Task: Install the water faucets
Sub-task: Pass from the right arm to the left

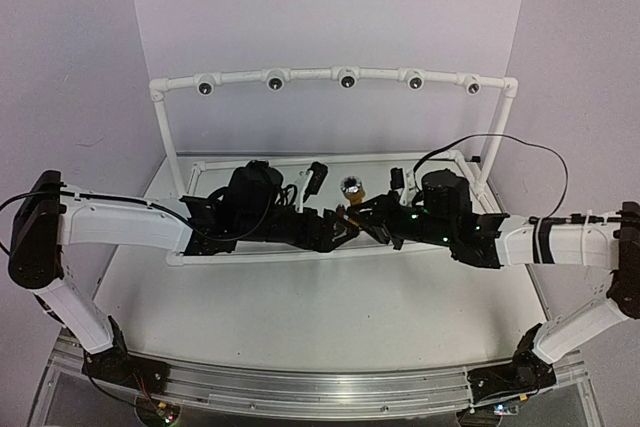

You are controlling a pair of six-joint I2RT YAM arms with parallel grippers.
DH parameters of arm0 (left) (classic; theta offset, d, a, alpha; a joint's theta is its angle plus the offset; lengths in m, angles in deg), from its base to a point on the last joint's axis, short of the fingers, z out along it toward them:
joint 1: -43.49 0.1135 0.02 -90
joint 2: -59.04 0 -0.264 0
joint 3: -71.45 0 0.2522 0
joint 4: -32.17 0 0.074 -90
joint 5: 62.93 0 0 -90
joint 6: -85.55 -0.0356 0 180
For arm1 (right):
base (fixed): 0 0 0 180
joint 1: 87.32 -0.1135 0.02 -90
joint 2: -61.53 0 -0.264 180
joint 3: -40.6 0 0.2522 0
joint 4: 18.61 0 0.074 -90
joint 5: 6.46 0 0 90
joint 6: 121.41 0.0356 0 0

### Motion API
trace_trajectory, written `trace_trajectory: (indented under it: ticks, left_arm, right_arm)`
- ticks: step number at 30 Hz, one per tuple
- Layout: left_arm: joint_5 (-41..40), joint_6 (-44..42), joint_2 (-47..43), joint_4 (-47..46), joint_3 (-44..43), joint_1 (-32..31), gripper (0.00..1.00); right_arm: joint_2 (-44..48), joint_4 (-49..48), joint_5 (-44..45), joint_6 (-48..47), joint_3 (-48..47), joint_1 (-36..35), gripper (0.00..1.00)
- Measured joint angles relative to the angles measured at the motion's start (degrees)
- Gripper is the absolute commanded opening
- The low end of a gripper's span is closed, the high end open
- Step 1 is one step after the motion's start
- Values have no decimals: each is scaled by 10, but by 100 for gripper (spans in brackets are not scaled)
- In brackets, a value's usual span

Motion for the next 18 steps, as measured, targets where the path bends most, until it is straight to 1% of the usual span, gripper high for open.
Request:
trace_trajectory:
  ticks: [1,5,7,9,12,13,16,18]
  left_arm:
    - [1,0,0,-1,-1,0,81]
    - [3,2,1,-1,-1,-5,69]
    - [1,4,1,-2,-1,-7,60]
    - [-3,9,1,-1,-1,-7,53]
    - [-15,14,1,-2,-1,-8,49]
    - [-16,14,1,-1,-1,-8,46]
    - [-21,14,1,-1,-1,-11,35]
    - [-25,14,0,0,1,-12,21]
  right_arm:
    - [-7,-4,2,0,-6,-6,0]
    - [-22,-11,12,1,-21,-23,0]
    - [-24,-15,16,1,-25,-26,0]
    - [-24,-22,17,1,-28,-30,0]
    - [-24,-29,20,2,-31,-40,0]
    - [-25,-30,21,3,-31,-41,0]
    - [-31,-32,24,5,-31,-42,0]
    - [-33,-33,28,5,-31,-44,0]
